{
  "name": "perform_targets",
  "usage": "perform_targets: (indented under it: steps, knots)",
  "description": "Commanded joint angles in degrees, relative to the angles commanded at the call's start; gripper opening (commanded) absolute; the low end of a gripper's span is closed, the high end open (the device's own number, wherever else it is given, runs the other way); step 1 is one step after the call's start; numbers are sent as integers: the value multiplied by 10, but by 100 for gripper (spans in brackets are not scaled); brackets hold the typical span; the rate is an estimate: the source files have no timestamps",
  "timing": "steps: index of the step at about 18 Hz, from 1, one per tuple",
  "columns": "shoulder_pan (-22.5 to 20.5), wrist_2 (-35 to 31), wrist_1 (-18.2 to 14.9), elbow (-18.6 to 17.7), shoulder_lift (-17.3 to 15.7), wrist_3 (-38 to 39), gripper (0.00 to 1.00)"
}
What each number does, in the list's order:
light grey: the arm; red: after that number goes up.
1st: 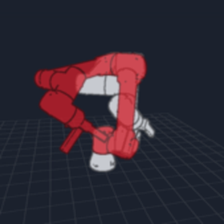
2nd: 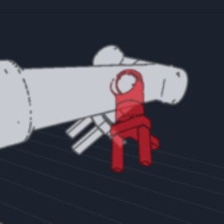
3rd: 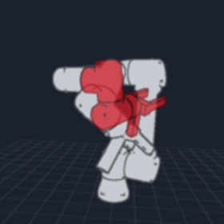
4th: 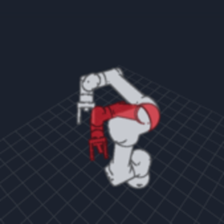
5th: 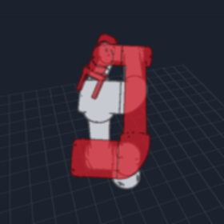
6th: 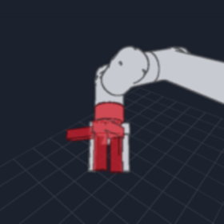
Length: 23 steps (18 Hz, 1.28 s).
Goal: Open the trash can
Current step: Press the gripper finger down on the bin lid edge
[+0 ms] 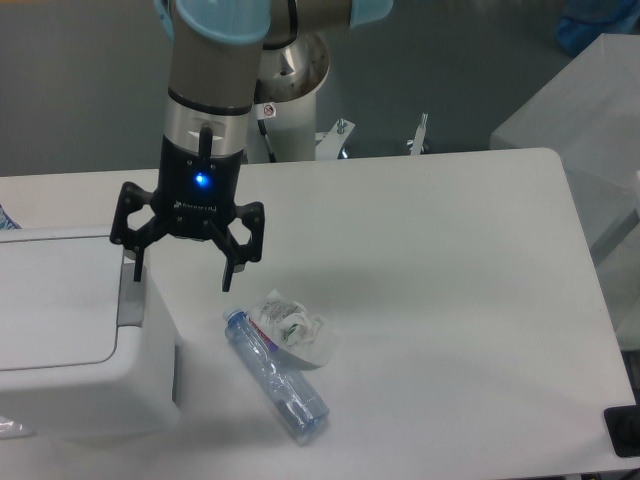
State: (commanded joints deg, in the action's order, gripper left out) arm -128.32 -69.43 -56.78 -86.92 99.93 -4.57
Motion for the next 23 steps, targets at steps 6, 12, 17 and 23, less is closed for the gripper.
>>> perform_targets:
  steps: [6,12,17,23]
  knots:
    - [4,0,0,-2,6,0,100]
    - [5,-1,0,-2,11,0,100]
    - [5,-1,1,-1,14,0,100]
    - [5,-1,1,-1,17,0,100]
